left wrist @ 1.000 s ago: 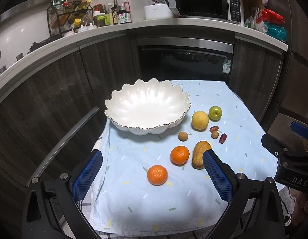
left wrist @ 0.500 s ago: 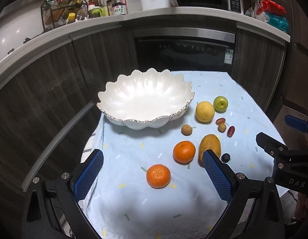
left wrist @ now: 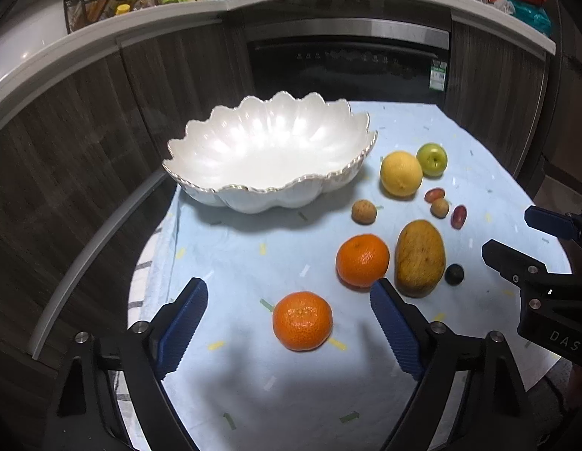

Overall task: Organize fruits
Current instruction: 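Move the left tool to the small mandarin while the right tool reaches the blueberry, then close the left tool on the mandarin while the right tool pinches the blueberry, then carry the mandarin in the left tool over the bowl while the right carries the blueberry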

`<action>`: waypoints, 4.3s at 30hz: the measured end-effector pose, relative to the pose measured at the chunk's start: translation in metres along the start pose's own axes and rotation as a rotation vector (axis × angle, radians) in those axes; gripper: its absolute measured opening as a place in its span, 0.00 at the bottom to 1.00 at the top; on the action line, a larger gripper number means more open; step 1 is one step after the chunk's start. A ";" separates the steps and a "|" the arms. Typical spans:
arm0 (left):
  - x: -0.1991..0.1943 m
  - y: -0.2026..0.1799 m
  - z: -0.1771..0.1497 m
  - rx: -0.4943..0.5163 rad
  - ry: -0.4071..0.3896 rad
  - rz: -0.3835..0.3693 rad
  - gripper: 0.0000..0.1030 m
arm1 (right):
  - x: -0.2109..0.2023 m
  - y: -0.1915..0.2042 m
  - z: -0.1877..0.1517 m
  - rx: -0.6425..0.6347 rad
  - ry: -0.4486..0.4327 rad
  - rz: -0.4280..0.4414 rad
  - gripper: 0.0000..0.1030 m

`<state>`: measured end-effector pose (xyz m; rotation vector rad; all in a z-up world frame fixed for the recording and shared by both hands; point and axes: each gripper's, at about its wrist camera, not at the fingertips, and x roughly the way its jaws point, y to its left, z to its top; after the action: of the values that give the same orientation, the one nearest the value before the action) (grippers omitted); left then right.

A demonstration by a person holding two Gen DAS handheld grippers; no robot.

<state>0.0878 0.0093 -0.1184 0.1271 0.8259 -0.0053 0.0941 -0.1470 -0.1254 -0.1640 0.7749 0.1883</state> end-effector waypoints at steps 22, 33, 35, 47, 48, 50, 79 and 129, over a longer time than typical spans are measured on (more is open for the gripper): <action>0.042 -0.002 -0.017 -0.004 0.084 -0.038 0.72 | 0.048 0.008 -0.022 -0.045 0.119 0.062 0.39; 0.055 -0.005 -0.021 -0.005 0.113 -0.057 0.63 | 0.058 0.007 -0.024 -0.041 0.131 0.080 0.32; 0.056 -0.005 -0.021 -0.005 0.119 -0.061 0.58 | 0.060 0.007 -0.024 -0.038 0.131 0.087 0.30; 0.057 -0.006 -0.022 -0.002 0.119 -0.053 0.43 | 0.062 0.009 -0.024 -0.044 0.117 0.109 0.23; 0.057 -0.005 -0.022 -0.003 0.119 -0.054 0.43 | 0.062 0.009 -0.023 -0.042 0.117 0.110 0.23; 0.057 -0.004 -0.022 -0.003 0.117 -0.054 0.43 | 0.061 0.009 -0.023 -0.041 0.119 0.111 0.23; 0.009 0.001 0.004 -0.001 -0.002 -0.033 0.41 | 0.013 0.008 0.003 -0.047 0.009 0.083 0.22; 0.047 0.058 0.116 -0.049 -0.092 0.036 0.41 | 0.052 0.028 0.137 -0.046 -0.143 0.129 0.22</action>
<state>0.2074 0.0560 -0.0688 0.0951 0.7317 0.0426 0.2169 -0.0849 -0.0679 -0.1427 0.6395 0.3364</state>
